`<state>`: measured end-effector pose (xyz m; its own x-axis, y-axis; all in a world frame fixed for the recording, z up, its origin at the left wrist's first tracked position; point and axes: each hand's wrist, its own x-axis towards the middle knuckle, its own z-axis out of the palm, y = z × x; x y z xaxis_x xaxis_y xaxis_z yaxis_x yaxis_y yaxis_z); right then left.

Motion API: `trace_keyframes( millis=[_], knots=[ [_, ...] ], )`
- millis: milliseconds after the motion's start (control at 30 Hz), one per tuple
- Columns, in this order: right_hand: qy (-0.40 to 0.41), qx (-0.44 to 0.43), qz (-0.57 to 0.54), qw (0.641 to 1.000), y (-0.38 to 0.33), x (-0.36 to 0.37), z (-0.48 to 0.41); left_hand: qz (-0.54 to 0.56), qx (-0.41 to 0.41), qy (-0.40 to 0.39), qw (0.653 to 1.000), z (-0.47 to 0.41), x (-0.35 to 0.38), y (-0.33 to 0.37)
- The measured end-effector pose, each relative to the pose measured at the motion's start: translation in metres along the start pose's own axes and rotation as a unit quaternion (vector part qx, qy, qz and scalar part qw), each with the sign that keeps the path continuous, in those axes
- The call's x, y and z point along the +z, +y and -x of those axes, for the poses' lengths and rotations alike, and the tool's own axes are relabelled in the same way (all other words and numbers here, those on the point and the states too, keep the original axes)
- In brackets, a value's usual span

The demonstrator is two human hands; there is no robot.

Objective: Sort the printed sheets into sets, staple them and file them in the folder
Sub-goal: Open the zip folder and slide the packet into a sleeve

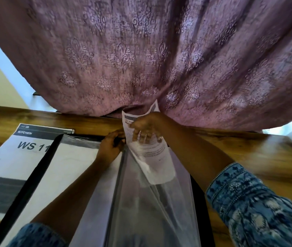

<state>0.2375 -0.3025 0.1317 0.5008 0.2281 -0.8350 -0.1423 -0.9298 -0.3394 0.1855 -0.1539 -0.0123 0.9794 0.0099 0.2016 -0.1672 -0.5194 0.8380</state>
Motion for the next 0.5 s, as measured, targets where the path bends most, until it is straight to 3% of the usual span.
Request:
trace_keyframes(
  millis=[67,167,267,333,400,500],
  knots=[
    [0.048,-0.033,0.041,0.997,0.010,0.007,-0.006,0.009,-0.017,0.032,0.999,-0.001,-0.003,-0.002],
    [0.110,-0.079,0.180,0.974,0.034,0.017,-0.030,-0.082,-0.041,0.052,0.994,0.002,-0.015,-0.014],
    [0.125,-0.055,0.271,0.953,0.062,0.025,-0.056,-0.214,0.001,-0.035,0.976,0.004,-0.024,-0.025],
    [0.143,0.002,0.225,0.964,0.082,0.026,-0.071,-0.277,0.021,-0.065,0.959,0.003,-0.023,-0.032],
    [0.172,0.027,0.185,0.967,0.092,0.026,-0.079,-0.283,0.013,-0.041,0.958,0.003,-0.020,-0.034],
    [0.268,-0.004,0.204,0.942,0.086,0.023,-0.075,-0.286,0.011,-0.016,0.958,0.006,-0.016,-0.032]
  ],
)
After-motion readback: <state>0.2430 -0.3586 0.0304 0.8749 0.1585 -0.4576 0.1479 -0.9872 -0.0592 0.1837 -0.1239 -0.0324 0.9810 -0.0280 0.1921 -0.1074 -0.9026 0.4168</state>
